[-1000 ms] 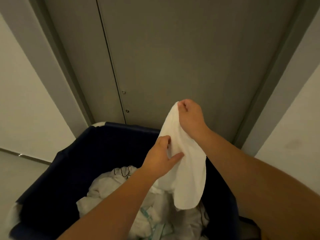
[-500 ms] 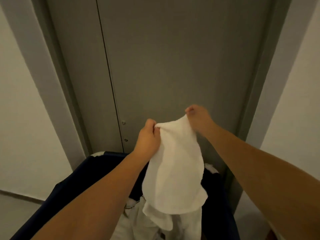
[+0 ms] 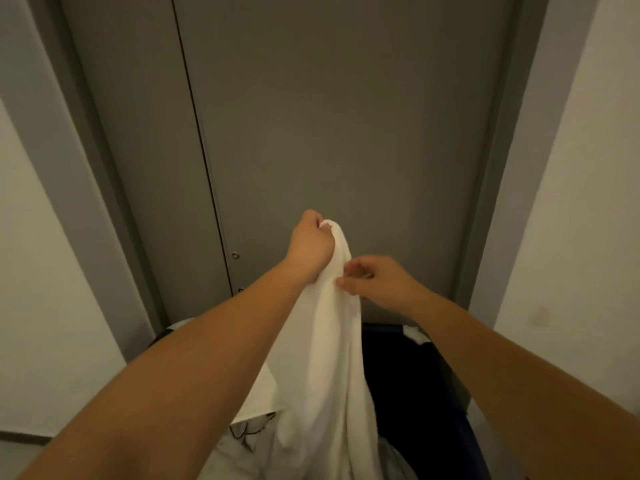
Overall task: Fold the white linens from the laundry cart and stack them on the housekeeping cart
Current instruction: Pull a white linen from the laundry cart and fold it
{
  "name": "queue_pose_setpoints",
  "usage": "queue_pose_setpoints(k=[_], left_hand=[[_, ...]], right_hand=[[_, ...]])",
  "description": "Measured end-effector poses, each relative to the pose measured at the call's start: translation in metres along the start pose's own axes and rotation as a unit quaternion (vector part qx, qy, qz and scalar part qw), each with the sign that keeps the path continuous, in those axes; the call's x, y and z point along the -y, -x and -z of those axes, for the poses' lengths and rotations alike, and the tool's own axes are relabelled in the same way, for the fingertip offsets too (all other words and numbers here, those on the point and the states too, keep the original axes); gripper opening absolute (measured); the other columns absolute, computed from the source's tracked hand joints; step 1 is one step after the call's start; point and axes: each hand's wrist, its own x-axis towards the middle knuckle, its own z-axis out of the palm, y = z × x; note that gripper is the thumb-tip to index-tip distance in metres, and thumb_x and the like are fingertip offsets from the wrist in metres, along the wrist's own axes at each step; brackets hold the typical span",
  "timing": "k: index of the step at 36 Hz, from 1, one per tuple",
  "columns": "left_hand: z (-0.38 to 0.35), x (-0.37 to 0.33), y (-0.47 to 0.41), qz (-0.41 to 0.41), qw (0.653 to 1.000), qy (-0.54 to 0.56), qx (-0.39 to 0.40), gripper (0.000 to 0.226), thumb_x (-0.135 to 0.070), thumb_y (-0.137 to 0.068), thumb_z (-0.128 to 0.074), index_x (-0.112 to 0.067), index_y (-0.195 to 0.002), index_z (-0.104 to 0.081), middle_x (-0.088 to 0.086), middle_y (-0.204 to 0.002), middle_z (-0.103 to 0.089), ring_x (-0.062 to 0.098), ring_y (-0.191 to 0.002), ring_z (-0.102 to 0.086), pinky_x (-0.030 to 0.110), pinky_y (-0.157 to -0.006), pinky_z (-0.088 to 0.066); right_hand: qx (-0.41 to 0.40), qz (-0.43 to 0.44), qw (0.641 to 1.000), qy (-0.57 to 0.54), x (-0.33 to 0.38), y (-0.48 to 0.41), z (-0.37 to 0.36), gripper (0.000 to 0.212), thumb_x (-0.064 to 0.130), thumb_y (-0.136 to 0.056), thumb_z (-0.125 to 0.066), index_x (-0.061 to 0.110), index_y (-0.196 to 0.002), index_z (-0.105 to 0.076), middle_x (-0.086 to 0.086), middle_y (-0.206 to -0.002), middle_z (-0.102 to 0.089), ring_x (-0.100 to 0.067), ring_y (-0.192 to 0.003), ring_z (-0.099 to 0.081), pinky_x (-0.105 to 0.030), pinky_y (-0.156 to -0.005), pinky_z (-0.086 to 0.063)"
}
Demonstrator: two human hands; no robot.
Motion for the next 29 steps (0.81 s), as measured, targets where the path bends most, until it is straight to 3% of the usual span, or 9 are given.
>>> queue_pose_setpoints(k=[3,6,12,15,20,22,25,27,29], left_hand=[[-0.002,-0.002,-0.002,0.004,1.000,0.005,0.000,0.009,-0.017,-0.099,-0.036,-0.014,-0.092,-0.041,-0.001,-0.078,-0.045,0.012,-0.064,-0.039,0.027,-0.054,-0.032],[0.000,-0.003,-0.006,0.002,1.000,0.004,-0.015,0.009,-0.017,-0.100,-0.037,-0.013,-0.092,-0.041,-0.001,-0.078,-0.044,0.013,-0.065,-0.039,0.027,-0.055,-0.032],[0.010,0.000,-0.018,0.004,0.994,-0.102,-0.029,0.011,-0.019,-0.100,-0.037,-0.011,-0.095,-0.043,-0.001,-0.078,-0.045,0.014,-0.065,-0.041,0.027,-0.053,-0.032],[0.010,-0.001,-0.021,0.006,0.992,-0.118,-0.035,0.012,-0.022,-0.100,-0.042,-0.011,-0.096,-0.047,-0.002,-0.079,-0.047,0.012,-0.067,-0.044,0.025,-0.054,-0.032],[0.000,-0.012,-0.018,-0.023,0.992,-0.125,-0.022,0.012,-0.024,-0.099,-0.048,-0.014,-0.093,-0.046,-0.002,-0.079,-0.048,0.009,-0.065,-0.043,0.021,-0.053,-0.032],[-0.001,-0.007,-0.017,-0.036,0.991,-0.125,-0.008,0.014,-0.031,-0.098,-0.049,-0.017,-0.094,-0.047,0.000,-0.094,-0.049,0.008,-0.072,-0.045,0.020,-0.057,-0.033],[-0.001,0.003,-0.011,-0.048,0.993,-0.111,0.015,0.021,-0.039,-0.096,-0.052,-0.020,-0.102,-0.048,-0.001,-0.120,-0.037,0.012,-0.091,-0.048,0.023,-0.073,-0.040],[-0.003,0.009,-0.002,-0.074,0.990,-0.117,0.025,0.021,-0.038,-0.093,-0.058,-0.022,-0.103,-0.048,-0.004,-0.122,-0.035,0.013,-0.102,-0.047,0.024,-0.085,-0.038],[-0.009,0.015,0.012,-0.108,0.984,-0.128,0.060,0.026,-0.037,-0.088,-0.065,-0.026,-0.101,-0.047,-0.008,-0.116,-0.038,0.010,-0.101,-0.046,0.023,-0.086,-0.037]], right_hand=[[0.028,-0.007,1.000,-0.011,-0.004,0.000,-0.008,0.029,0.034,-0.083,-0.072,0.014,-0.105,-0.067,-0.001,-0.100,-0.070,-0.015,-0.090,-0.067,-0.034,-0.080,-0.057],[-0.033,0.014,0.999,0.033,-0.006,-0.003,-0.007,0.029,0.024,-0.091,-0.061,-0.004,-0.096,-0.064,-0.021,-0.093,-0.067,-0.030,-0.082,-0.065,-0.049,-0.084,-0.054],[-0.089,0.003,0.995,0.043,-0.005,-0.011,0.030,0.033,0.021,-0.099,-0.045,-0.005,-0.094,-0.065,-0.015,-0.074,-0.057,-0.016,-0.066,-0.046,-0.033,-0.068,-0.042],[-0.109,-0.011,0.993,0.042,-0.011,-0.020,0.048,0.034,0.019,-0.098,-0.043,-0.009,-0.100,-0.062,-0.028,-0.088,-0.059,-0.017,-0.071,-0.044,-0.035,-0.065,-0.043],[-0.129,-0.054,0.988,-0.061,-0.005,-0.039,0.064,0.029,0.019,-0.098,-0.042,0.010,-0.074,-0.053,-0.010,-0.074,-0.046,-0.019,-0.067,-0.038,-0.030,-0.059,-0.035],[-0.133,-0.063,0.984,-0.104,0.006,-0.045,0.072,0.030,0.021,-0.098,-0.043,0.015,-0.073,-0.057,-0.009,-0.074,-0.051,-0.019,-0.069,-0.044,-0.033,-0.064,-0.041],[-0.139,-0.071,0.977,-0.142,0.016,-0.055,0.088,0.025,0.018,-0.097,-0.045,0.002,-0.095,-0.064,-0.025,-0.098,-0.062,-0.022,-0.081,-0.048,-0.045,-0.080,-0.053],[-0.145,-0.066,0.974,-0.159,0.020,-0.061,0.096,0.023,0.015,-0.096,-0.047,-0.001,-0.099,-0.064,-0.025,-0.098,-0.062,-0.025,-0.085,-0.052,-0.045,-0.081,-0.051],[-0.145,-0.057,0.973,-0.171,0.022,-0.067,0.100,0.020,0.013,-0.094,-0.050,0.006,-0.088,-0.067,-0.018,-0.092,-0.060,-0.027,-0.085,-0.054,-0.040,-0.074,-0.047]])
